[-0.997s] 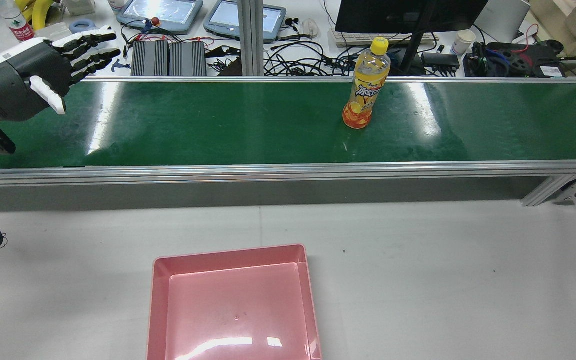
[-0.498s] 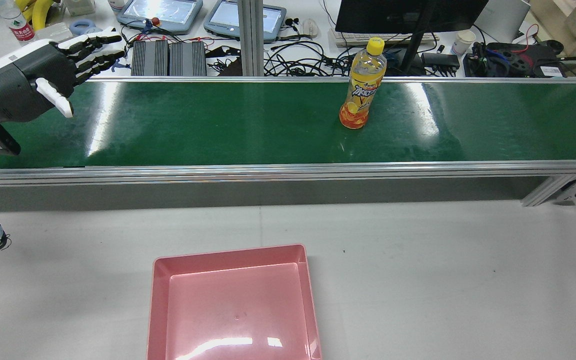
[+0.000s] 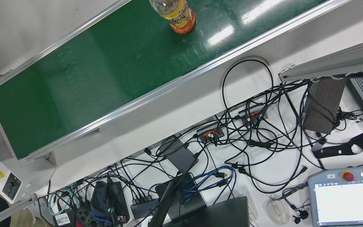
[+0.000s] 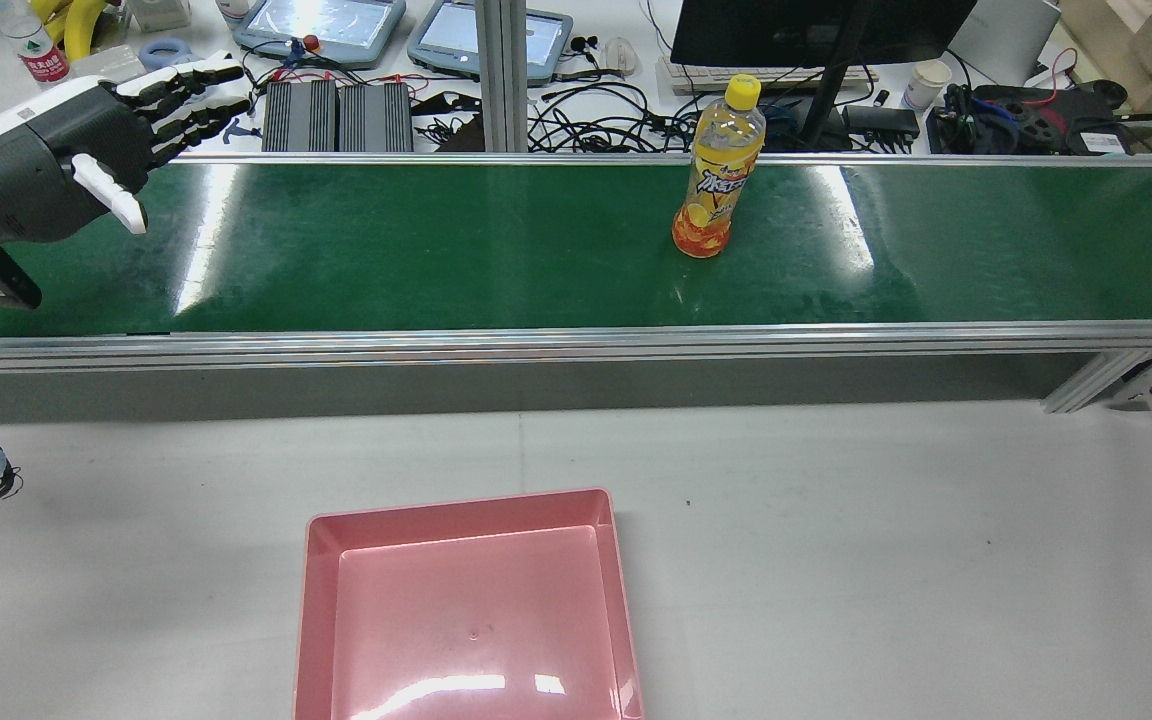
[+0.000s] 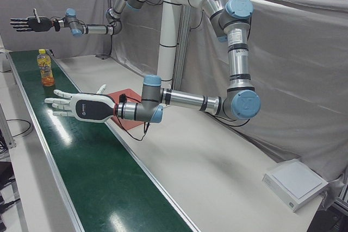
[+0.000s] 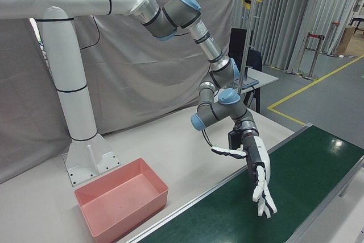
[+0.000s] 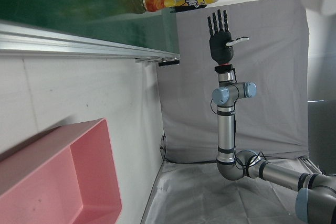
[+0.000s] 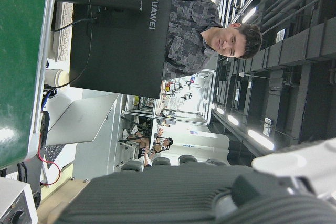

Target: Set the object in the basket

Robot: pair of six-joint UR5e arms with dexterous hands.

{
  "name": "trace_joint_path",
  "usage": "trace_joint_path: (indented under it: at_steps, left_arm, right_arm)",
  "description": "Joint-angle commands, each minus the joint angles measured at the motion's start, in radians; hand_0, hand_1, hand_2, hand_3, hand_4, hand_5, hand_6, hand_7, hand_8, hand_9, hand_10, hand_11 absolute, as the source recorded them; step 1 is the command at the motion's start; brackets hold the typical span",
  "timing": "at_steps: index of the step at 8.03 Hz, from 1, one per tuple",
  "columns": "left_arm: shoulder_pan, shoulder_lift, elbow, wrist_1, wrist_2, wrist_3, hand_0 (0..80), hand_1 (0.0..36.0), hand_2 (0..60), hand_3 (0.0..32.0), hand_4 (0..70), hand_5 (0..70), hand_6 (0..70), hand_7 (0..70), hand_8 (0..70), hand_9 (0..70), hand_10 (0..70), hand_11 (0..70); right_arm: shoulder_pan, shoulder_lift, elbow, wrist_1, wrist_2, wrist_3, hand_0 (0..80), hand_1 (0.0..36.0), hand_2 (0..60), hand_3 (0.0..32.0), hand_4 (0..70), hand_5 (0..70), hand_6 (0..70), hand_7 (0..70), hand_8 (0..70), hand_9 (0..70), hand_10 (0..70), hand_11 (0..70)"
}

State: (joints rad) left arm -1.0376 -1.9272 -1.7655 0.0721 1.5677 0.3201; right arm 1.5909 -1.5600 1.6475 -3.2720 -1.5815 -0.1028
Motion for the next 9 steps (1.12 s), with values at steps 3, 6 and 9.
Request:
trace_joint_path:
  at_steps: [3, 6, 9]
  left_arm:
    - [-0.001, 0.004, 0.000, 0.000, 0.000, -0.003, 59.0, 2.3, 0.0, 2.4, 12.0, 15.6, 0.1, 0.8, 9.0, 12.2, 2.4, 4.8]
    - [-0.002, 0.004, 0.000, -0.002, 0.000, -0.004, 59.0, 2.3, 0.0, 2.4, 12.0, 15.6, 0.0, 0.8, 8.7, 11.9, 2.2, 4.5]
    - [-0.002, 0.004, 0.000, -0.002, 0.000, -0.004, 59.0, 2.3, 0.0, 2.4, 12.1, 15.5, 0.3, 0.7, 8.9, 12.1, 2.1, 4.4]
  right_arm:
    - [0.001, 0.000, 0.000, 0.000, 0.000, 0.000, 0.0, 0.0, 0.0, 0.0, 0.0, 0.0, 0.0, 0.0, 0.0, 0.0, 0.0, 0.0]
    - [0.000, 0.000, 0.000, 0.000, 0.000, 0.000, 0.0, 0.0, 0.0, 0.0, 0.0, 0.0, 0.0, 0.0, 0.0, 0.0, 0.0, 0.0]
    - [0.000, 0.000, 0.000, 0.000, 0.000, 0.000, 0.0, 0.0, 0.0, 0.0, 0.0, 0.0, 0.0, 0.0, 0.0, 0.0, 0.0, 0.0]
